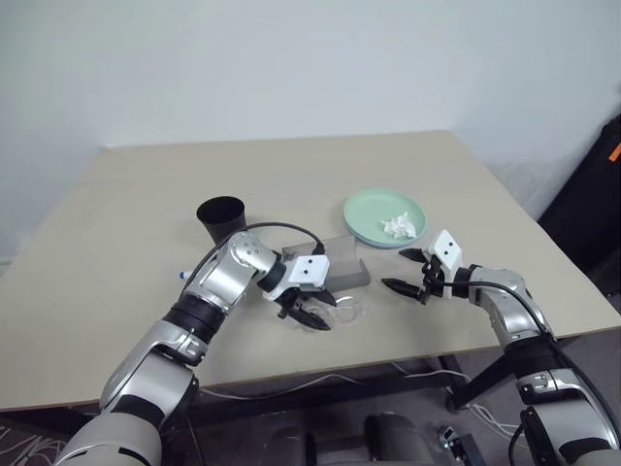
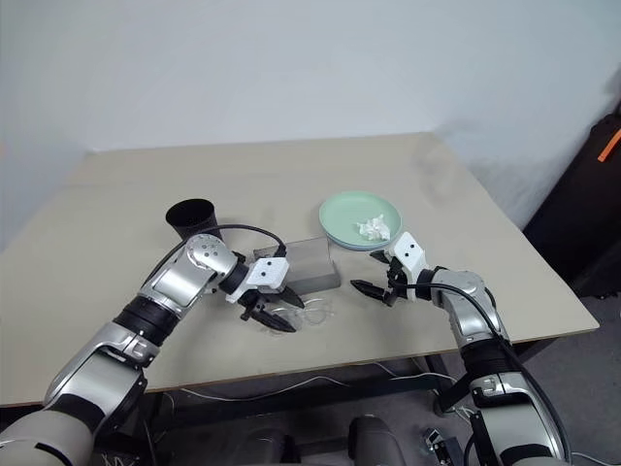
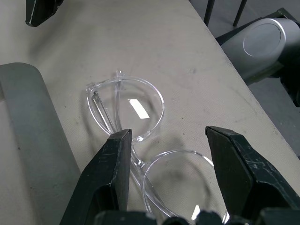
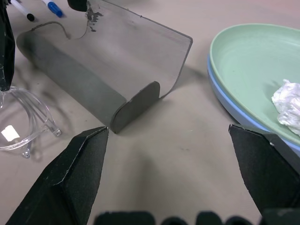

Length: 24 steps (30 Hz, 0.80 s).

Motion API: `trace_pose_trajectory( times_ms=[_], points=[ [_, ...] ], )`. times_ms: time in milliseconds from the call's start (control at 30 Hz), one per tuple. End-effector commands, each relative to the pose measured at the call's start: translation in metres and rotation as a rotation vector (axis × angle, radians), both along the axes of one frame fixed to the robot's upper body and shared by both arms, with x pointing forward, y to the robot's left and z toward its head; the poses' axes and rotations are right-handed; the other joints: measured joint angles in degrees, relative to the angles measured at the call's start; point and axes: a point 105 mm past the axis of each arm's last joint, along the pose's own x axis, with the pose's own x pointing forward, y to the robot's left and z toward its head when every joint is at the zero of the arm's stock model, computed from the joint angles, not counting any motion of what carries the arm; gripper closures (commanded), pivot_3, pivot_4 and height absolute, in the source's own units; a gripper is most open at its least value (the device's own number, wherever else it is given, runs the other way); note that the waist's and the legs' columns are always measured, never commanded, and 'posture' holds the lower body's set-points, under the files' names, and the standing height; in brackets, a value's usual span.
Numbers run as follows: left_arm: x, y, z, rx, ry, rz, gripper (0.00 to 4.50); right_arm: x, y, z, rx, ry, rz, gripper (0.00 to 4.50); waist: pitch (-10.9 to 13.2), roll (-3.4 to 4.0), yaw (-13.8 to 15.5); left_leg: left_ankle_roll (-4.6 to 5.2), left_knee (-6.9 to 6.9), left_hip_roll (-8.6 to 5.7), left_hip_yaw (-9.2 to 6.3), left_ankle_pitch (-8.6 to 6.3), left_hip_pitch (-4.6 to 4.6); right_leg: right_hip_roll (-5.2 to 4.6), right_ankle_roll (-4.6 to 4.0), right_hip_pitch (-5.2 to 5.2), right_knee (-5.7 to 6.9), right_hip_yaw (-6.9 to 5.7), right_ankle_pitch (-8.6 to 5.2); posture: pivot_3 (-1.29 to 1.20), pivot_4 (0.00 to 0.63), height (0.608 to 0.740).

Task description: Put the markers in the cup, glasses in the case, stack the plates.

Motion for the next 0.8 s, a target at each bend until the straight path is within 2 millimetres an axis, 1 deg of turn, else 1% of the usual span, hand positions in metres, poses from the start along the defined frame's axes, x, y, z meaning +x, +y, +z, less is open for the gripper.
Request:
trace_pose_trajectory(
  times_ms=[33, 100, 167, 233, 433, 567, 667, 800],
  points=[
    [0.009, -0.002, 0.018, -0.041, -0.025, 0.024, 1.89, 0.006, 0.000, 0.019, 0.024, -0.066, -0.004, 0.04, 0.0, 0.00, 0.0, 0.00, 0.00, 0.00, -0.01, 0.00, -0.01, 0.00, 0.00, 0.00, 0.00, 0.00, 0.00, 0.00, 0.000, 0.720],
    [0.009, -0.002, 0.019, -0.045, -0.022, 0.028, 1.89, 0.006, 0.000, 0.019, 0.024, -0.066, -0.004, 0.04, 0.0, 0.00, 0.0, 0.00, 0.00, 0.00, -0.01, 0.00, -0.01, 0.01, 0.01, 0.00, 0.01, 0.00, 0.00, 0.00, 0.000, 0.720],
    [0.015, -0.001, 0.027, -0.060, -0.032, 0.049, 1.89, 0.007, 0.001, 0.018, 0.023, -0.067, -0.009, 0.04, 0.0, 0.00, 0.0, 0.00, 0.00, 0.00, -0.01, 0.00, -0.01, 0.01, 0.02, -0.01, 0.00, 0.01, 0.01, 0.00, 0.000, 0.720],
    [0.018, 0.001, 0.031, -0.061, -0.041, 0.058, 1.89, 0.007, 0.001, 0.017, 0.023, -0.067, -0.012, 0.04, 0.0, 0.00, 0.0, 0.01, 0.01, 0.00, -0.03, 0.00, -0.02, 0.02, 0.01, -0.01, 0.00, 0.00, 0.01, 0.00, 0.000, 0.720],
    [0.019, 0.000, 0.039, -0.088, -0.033, 0.061, 1.89, 0.008, 0.002, 0.016, 0.031, -0.067, -0.020, 0.04, 0.0, 0.00, 0.0, 0.01, 0.01, -0.01, -0.03, 0.00, -0.03, 0.03, 0.02, -0.01, 0.00, 0.03, 0.01, 0.00, 0.000, 0.720],
    [0.020, 0.002, 0.038, -0.072, -0.041, 0.061, 1.89, 0.008, 0.003, 0.014, 0.034, -0.066, -0.024, 0.04, 0.0, 0.00, 0.0, 0.01, 0.01, -0.02, -0.03, 0.00, -0.03, 0.05, 0.03, 0.00, 0.00, 0.03, 0.02, 0.00, 0.000, 0.720],
    [0.020, 0.004, 0.032, -0.017, -0.043, 0.049, 1.89, 0.008, 0.003, 0.014, 0.034, -0.065, -0.029, 0.04, 0.0, 0.00, 0.0, 0.01, 0.02, -0.02, -0.03, 0.00, -0.03, 0.05, 0.03, 0.00, 0.01, 0.04, 0.02, 0.00, 0.000, 0.720],
    [0.019, 0.003, 0.024, 0.038, -0.001, 0.040, 1.89, 0.009, 0.005, 0.012, 0.038, -0.065, -0.034, 0.04, 0.0, -0.01, 0.0, 0.01, 0.03, -0.02, -0.01, 0.01, -0.03, 0.07, 0.03, 0.01, 0.01, 0.05, 0.02, 0.00, 0.000, 0.720]
  ],
)
